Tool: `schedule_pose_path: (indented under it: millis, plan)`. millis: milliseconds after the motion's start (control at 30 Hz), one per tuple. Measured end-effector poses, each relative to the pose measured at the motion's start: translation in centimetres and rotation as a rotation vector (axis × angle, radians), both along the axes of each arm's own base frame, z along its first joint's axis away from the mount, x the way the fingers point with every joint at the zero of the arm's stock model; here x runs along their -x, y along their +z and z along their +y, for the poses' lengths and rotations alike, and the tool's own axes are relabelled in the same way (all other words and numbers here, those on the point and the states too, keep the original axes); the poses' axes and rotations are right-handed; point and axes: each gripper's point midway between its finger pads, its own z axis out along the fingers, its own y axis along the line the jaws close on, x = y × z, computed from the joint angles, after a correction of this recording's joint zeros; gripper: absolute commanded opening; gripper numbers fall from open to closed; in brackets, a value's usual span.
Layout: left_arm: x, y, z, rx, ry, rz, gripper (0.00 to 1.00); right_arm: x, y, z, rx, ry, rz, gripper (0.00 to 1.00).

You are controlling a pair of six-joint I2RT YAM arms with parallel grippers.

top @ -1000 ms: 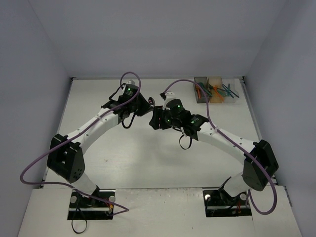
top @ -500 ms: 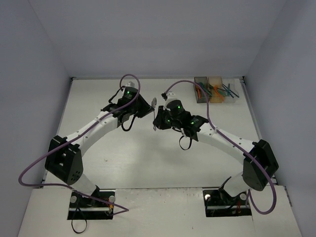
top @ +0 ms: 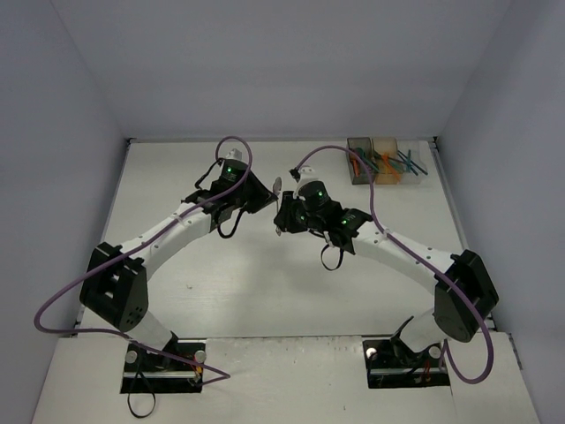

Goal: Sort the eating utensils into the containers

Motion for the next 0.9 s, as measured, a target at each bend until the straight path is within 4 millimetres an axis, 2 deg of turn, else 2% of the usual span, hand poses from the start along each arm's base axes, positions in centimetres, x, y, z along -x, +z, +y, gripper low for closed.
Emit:
schedule_pose_path:
  millis: [167, 333, 500, 900]
  plan:
    - [0.3, -1.1, 0.0, -0.010, -0.016, -0.001, 0.00, -0.2, 0.1, -1.1, 0.026, -0.009, -0.028, 0.35]
    - [0.0, -0.9, -0.4, 0.012, -0.029, -0.035, 0.00, -0.8, 1.0, -2.1, 0.037, -0.023, -0.066, 0.36]
    - [-0.1, -0.5, -0.9, 0.041, -0.046, -0.062, 0.00, -1.5, 0.9, -2.9, 0.044, -0.039, -0.068, 0.36]
    - [-0.5, 1.0, -1.7, 0.097, -0.064, -0.114, 0.00, -2.6, -0.1, -2.1, 0.054, -0.031, -0.039, 0.36]
